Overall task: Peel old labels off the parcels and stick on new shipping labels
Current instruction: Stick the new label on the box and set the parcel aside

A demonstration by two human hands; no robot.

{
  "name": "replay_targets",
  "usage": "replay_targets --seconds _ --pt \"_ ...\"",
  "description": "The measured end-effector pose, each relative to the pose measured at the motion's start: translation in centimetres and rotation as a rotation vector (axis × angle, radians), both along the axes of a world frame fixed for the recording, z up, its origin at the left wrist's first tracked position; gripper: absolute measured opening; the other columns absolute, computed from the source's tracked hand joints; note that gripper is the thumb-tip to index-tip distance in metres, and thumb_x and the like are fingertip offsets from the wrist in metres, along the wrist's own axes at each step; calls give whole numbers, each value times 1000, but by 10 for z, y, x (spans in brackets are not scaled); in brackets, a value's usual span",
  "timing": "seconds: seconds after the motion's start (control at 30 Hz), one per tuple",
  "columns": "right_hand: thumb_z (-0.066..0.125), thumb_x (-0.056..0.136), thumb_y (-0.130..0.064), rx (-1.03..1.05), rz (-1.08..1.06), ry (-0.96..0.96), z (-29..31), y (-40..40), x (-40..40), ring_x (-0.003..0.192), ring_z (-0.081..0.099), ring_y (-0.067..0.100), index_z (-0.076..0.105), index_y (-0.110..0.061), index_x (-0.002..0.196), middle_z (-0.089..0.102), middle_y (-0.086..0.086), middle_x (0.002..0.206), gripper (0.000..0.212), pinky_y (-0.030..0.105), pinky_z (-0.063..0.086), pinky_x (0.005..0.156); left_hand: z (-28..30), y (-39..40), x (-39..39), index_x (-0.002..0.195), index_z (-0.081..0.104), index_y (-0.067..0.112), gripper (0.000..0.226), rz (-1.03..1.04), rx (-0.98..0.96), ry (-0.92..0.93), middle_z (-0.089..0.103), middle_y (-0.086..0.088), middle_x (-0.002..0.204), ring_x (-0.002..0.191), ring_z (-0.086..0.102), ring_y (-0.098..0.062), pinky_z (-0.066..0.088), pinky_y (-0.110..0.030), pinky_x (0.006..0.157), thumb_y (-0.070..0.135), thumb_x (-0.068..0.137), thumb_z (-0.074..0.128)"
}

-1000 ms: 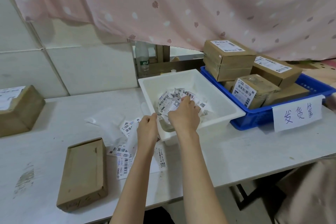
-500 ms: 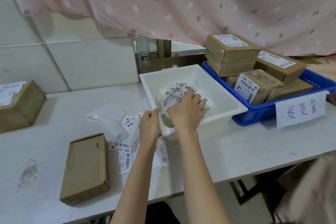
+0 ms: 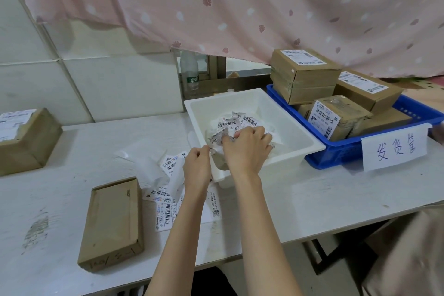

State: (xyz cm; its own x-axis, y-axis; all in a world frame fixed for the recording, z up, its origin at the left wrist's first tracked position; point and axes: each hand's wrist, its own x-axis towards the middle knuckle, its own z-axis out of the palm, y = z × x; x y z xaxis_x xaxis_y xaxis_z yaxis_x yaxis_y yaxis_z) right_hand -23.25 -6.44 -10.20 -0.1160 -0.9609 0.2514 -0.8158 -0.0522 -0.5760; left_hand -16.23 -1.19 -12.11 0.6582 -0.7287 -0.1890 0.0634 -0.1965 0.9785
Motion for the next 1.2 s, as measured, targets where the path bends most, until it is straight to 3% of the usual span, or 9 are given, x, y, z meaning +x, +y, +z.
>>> replay_targets --seconds 0.3,0.47,0.63,0.73,0.87,1.0,1.13,1.2 --pt "61 84 -60 -37 17 -106 4 6 -1 111 43 25 49 -21 107 61 1 112 47 38 31 91 2 0 -1 74 46 16 28 -10 7 -21 50 -1 77 77 47 -20 38 -35 75 27 100 46" --pt "64 83 -57 -97 10 -125 4 7 -4 112 41 22 52 -22 112 54 -1 120 47 35 32 92 -1 1 1 78 49 15 27 -7 -8 1 57 -6 86 80 51 -23 40 -35 75 31 99 46" --pt "73 78 -26 -201 83 -294 2 8 -6 113 42 17 58 -23 105 56 -8 113 32 31 35 95 -8 15 -2 85 51 19 33 67 -65 -13 55 0 74 68 49 -21 38 -35 71 43 102 36" --pt "73 79 -10 -384 166 -553 7 16 -4 101 49 10 61 -20 95 56 -11 102 23 21 43 87 -13 30 0 86 56 17 37 100 -104 -80 56 2 75 68 49 -17 37 -34 69 43 103 36" --pt "68 81 0 -474 374 -753 22 32 1 82 59 8 64 -10 86 59 -1 91 11 12 46 75 -6 51 23 80 63 14 42 48 -136 -207 54 4 67 63 46 -14 36 -31 65 38 104 39" --pt "63 85 5 -323 590 -861 39 49 10 77 70 5 64 -5 84 62 4 91 10 15 51 71 -7 71 57 77 65 23 41 64 -68 -310 59 10 66 66 51 -14 41 -34 68 46 101 40" --pt "61 88 5 -79 766 -881 39 63 26 83 73 7 66 -2 86 65 6 94 9 26 57 78 -6 87 72 79 64 25 37 75 11 -382 63 9 72 67 56 -15 41 -30 63 46 100 41" --pt "61 88 5 21 787 -829 32 66 35 84 72 5 67 -3 88 66 4 96 10 21 56 78 -2 94 76 81 64 24 36 67 63 -459 64 6 75 67 58 -13 39 -30 62 43 101 41"
